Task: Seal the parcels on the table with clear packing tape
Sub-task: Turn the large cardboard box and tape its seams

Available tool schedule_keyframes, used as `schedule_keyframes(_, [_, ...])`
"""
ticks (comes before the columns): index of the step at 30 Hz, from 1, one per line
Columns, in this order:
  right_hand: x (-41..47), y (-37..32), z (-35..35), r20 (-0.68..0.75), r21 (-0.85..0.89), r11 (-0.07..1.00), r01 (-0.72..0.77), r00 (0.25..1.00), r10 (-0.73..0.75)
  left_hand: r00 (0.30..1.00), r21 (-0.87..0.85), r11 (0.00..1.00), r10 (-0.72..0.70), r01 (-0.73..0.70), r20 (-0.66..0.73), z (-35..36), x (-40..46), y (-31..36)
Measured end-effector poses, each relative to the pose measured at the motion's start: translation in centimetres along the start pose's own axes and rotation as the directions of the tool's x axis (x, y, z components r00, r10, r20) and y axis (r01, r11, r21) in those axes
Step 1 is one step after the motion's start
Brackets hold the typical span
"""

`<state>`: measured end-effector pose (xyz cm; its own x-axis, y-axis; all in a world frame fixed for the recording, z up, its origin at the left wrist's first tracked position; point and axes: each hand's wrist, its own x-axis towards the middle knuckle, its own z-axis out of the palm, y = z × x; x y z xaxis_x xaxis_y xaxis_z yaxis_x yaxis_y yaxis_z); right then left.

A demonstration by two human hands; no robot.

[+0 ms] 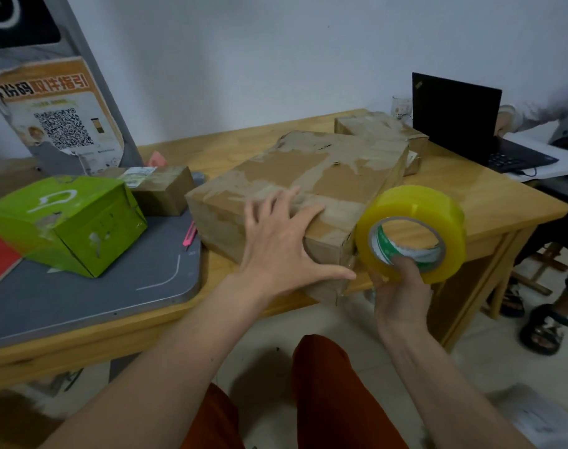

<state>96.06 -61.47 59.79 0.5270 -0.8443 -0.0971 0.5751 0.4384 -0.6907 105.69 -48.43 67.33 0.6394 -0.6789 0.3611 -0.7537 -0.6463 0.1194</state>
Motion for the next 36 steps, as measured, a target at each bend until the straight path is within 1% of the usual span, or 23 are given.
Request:
schedule_keyframes(1, [-0.3, 0.3, -0.1, 0.012, -0.024, 0.998, -0.062, 0.998, 0.063, 0.998, -0.05, 0.998, -0.05, 0.048, -0.04, 0.4, -0.5, -0.3])
schedule_keyframes(3, [-0.8, 0.5, 0.1, 0.028, -0.032, 0.995, -0.099, 0.995, 0.1, 0.981, -0.215, 0.964, -0.177, 0.157, -0.079, 1.2, -1.3, -1.1])
schedule_keyframes(4, [-0.8, 0.6, 0.3, 0.042, -0.026, 0.994, -0.104, 0.994, 0.105, 0.973, -0.285, 0.942, -0.212, 0.178, -0.093, 1.5, -1.5, -1.6])
schedule_keyframes(6, [-0.7, 0.7, 1.0, 0.069, -0.008, 0.992, -0.125, 0.99, 0.125, 0.969, -0.353, 0.926, -0.199, 0.138, -0.145, 1.8, -1.5, -2.4])
schedule_keyframes(8, [-0.8, 0.8, 1.5, 0.076, 0.022, 0.986, -0.168, 0.983, 0.166, 0.966, -0.354, 0.931, -0.167, 0.089, -0.196, 2.1, -1.2, -3.0])
schedule_keyframes(11, [-1.1, 0.8, 1.7, 0.077, 0.033, 0.975, -0.22, 0.973, 0.217, 0.958, -0.345, 0.936, -0.162, 0.074, -0.236, 2.5, -1.0, -3.2])
schedule_keyframes(14, [-1.7, 0.3, 2.3, 0.078, 0.02, 0.976, -0.216, 0.974, 0.214, 0.949, -0.351, 0.935, -0.152, 0.047, -0.276, 2.4, -1.1, -3.4])
schedule_keyframes(18, [-1.9, -1.1, 4.3, 0.01, -0.083, 0.974, -0.209, 0.977, 0.211, 0.939, -0.271, 0.961, -0.14, 0.052, -0.315, 0.8, -0.9, -3.6])
schedule_keyframes(19, [-1.9, -1.7, 5.2, 0.023, -0.14, 0.969, -0.203, 0.978, 0.208, 0.938, -0.256, 0.965, -0.143, 0.06, -0.317, 0.2, -0.7, -3.7])
schedule_keyframes(21, [-1.5, -3.3, 7.5, 0.083, -0.272, 0.952, -0.142, 0.982, 0.17, 0.93, -0.269, 0.96, -0.164, 0.075, -0.327, -1.1, 0.0, -3.6])
schedule_keyframes(24, [0.0, -6.7, 12.2, 0.159, -0.39, 0.921, -0.005, 0.985, 0.072, 0.9, -0.352, 0.926, -0.266, 0.139, -0.344, -3.5, 1.8, -2.8])
schedule_keyframes(26, [1.0, -9.2, 15.7, 0.231, -0.5, 0.866, 0.025, 0.967, 0.106, 0.869, -0.35, 0.915, -0.333, 0.203, -0.367, -5.3, 3.1, -2.0])
schedule_keyframes(28, [1.7, -11.3, 18.9, 0.316, -0.603, 0.794, 0.076, 0.937, 0.15, 0.833, -0.311, 0.913, -0.378, 0.264, -0.403, -6.8, 4.3, -1.4])
schedule_keyframes(30, [2.5, -13.0, 21.7, 0.401, -0.68, 0.705, 0.201, 0.907, 0.128, 0.811, -0.266, 0.923, -0.375, 0.28, -0.45, -8.1, 5.4, -0.9])
schedule_keyframes(33, [2.8, -14.9, 25.5, 0.513, -0.751, 0.55, 0.364, 0.847, 0.139, 0.807, -0.248, 0.939, -0.334, 0.238, -0.488, -9.4, 6.7, -0.1])
schedule_keyframes(36, [2.5, -15.4, 28.0, 0.556, -0.794, 0.412, 0.447, 0.809, 0.193, 0.801, -0.303, 0.934, -0.326, 0.191, -0.502, -9.9, 6.9, 0.2])
